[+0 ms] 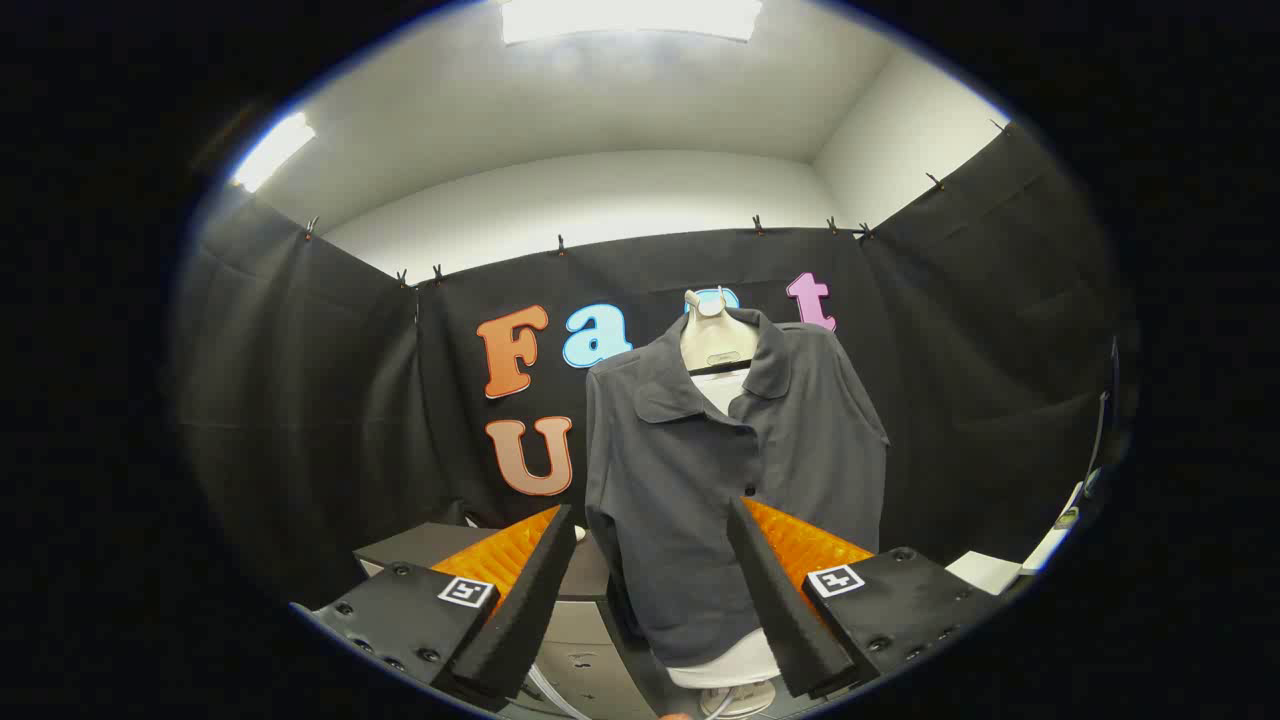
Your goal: Iron the clothes twice with a garment steamer, once on the left side and once on the right side.
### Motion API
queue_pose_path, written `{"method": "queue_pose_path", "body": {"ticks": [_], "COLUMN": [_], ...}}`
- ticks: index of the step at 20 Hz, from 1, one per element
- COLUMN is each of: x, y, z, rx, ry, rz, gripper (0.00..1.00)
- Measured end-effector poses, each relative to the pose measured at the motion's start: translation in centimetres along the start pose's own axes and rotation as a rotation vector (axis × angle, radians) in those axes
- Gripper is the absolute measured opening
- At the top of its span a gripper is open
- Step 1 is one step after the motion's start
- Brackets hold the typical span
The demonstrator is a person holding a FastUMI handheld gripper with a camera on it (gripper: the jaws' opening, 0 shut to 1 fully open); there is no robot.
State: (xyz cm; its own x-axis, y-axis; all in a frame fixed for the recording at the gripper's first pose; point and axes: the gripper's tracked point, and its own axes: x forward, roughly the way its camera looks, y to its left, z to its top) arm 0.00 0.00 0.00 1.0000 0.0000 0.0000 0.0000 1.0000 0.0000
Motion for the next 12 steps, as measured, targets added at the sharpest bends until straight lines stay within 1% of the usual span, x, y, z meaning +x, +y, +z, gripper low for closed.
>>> {"method": "queue_pose_path", "body": {"ticks": [7, 12], "x": [1.3, 1.8], "y": [-2.9, -3.6], "z": [1.0, 1.0], "rx": [0.029, 0.018], "ry": [0.008, 0.024], "rz": [0.059, 0.112], "gripper": [0.98, 0.98]}}
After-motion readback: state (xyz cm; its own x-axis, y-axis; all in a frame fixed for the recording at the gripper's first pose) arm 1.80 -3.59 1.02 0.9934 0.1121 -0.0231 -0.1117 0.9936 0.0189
